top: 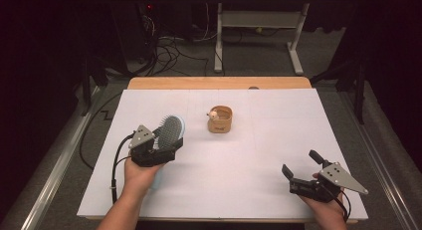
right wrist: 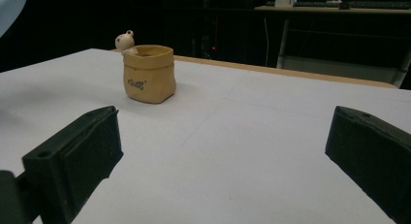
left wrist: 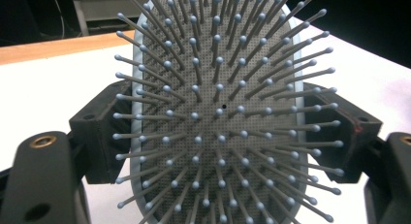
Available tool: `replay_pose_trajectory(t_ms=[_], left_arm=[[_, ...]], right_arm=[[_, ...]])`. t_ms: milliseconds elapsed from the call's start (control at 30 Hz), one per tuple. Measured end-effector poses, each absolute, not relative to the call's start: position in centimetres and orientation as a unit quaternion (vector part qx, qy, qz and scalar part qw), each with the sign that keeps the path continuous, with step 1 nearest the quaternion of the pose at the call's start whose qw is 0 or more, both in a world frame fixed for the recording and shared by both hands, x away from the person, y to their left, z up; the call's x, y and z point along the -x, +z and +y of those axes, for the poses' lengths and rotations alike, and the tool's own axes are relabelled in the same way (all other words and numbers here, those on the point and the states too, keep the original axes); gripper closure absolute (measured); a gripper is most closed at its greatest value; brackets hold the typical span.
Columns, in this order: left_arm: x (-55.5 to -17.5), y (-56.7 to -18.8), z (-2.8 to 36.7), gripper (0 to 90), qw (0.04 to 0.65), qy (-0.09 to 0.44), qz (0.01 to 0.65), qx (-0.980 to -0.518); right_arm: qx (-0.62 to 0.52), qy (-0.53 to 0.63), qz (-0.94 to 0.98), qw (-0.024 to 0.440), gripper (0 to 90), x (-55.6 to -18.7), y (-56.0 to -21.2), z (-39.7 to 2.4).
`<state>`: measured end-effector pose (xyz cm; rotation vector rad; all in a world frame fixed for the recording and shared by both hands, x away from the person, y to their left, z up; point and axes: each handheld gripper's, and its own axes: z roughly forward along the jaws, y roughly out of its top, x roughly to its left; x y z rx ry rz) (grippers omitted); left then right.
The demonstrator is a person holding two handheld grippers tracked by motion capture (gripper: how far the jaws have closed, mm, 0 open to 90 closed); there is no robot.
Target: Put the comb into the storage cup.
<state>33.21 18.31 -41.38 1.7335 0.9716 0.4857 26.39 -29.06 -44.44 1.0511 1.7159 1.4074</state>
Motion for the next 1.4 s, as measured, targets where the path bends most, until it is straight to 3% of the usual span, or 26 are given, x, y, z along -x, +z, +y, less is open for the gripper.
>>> replay_pose_trajectory(t_ms=[1400], left_arm=[[-34.4, -39.4, 12.2, 20.1, 0.548, 0.214, 0.336, -0.736]], right_arm=[[-0.395, 0.544, 0.662, 0.331, 0.3, -26.6, -44.5, -28.6]])
